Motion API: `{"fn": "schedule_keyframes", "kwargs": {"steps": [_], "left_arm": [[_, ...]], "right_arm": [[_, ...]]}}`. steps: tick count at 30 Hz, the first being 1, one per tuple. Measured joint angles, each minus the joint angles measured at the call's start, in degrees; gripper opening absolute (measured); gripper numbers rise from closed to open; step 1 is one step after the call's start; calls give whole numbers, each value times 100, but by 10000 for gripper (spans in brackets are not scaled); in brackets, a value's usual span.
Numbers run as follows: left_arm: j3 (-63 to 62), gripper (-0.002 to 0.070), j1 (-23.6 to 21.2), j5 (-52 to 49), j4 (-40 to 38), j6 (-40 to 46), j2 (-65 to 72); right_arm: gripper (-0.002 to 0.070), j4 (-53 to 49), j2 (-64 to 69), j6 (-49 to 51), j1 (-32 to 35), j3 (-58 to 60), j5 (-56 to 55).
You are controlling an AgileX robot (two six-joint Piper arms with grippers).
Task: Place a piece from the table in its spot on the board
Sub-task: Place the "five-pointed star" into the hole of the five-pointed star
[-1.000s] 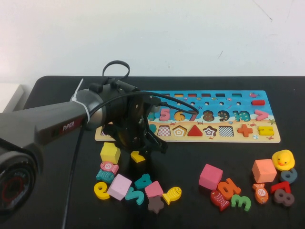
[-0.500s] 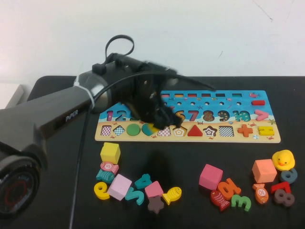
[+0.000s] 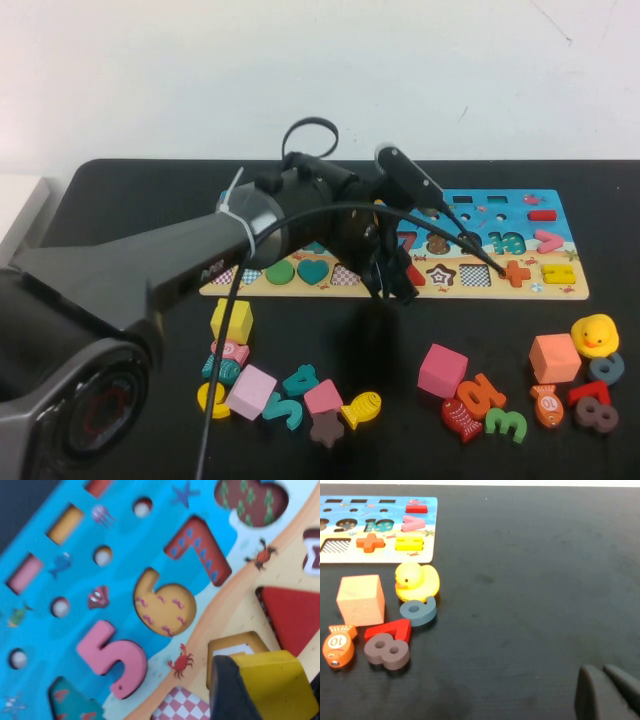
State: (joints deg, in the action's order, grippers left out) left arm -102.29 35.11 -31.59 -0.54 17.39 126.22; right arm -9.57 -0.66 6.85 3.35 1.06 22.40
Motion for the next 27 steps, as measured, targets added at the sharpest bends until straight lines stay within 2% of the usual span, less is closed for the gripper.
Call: {"fn": "schedule_keyframes", "kwargs": {"steps": [27], "left_arm": [[0,310,10,517,91,637,267]], "right_arm": [[18,0,0,0,0,0,0]]}}
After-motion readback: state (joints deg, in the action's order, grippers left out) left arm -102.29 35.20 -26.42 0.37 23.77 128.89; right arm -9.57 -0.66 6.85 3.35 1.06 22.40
